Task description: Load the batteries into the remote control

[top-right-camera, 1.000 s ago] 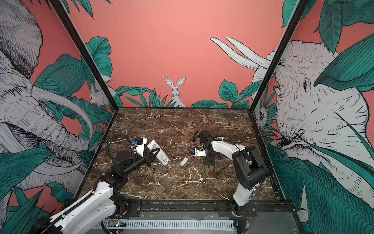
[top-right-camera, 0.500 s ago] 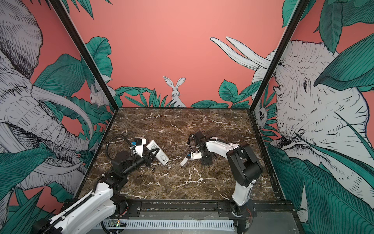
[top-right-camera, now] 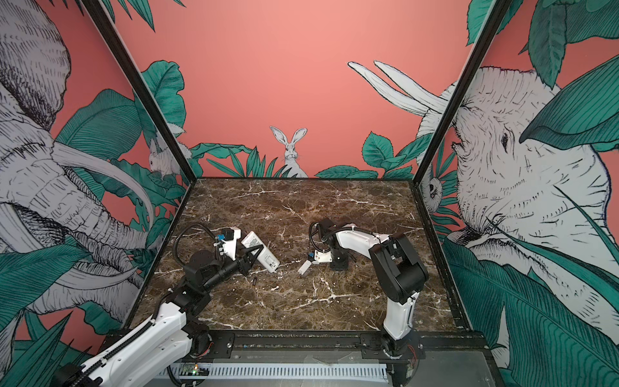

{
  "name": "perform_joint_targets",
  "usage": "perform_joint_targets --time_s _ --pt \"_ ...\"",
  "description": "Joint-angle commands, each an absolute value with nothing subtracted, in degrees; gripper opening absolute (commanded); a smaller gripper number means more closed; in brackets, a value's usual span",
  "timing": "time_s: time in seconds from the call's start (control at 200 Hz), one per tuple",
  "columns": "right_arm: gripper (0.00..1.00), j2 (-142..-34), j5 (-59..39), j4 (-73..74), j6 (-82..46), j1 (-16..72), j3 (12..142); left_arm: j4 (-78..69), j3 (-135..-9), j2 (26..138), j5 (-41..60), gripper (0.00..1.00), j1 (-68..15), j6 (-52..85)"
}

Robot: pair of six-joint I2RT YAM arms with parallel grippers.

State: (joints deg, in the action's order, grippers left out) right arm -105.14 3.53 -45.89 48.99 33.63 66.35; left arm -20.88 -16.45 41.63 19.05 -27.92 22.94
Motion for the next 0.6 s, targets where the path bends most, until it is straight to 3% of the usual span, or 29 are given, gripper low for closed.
perform_joint_targets --time_s 0.0,0.425,0.595 --pt "0.23 -108.1 4.3 -47.1 45.1 33.4 67.0 -21.6 -16.9 39.9 19.4 0.00 -27.6 23.4" --pt "0.12 -114.7 -0.4 -51.3 32.3 29.2 77.5 -20.3 -17.6 39.4 19.2 0.00 -27.6 23.4" --pt "0.25 -110.8 -4.4 -46.9 27.2 26.1 75.7 -20.1 -17.6 39.5 19.1 0.00 -27.6 23.3"
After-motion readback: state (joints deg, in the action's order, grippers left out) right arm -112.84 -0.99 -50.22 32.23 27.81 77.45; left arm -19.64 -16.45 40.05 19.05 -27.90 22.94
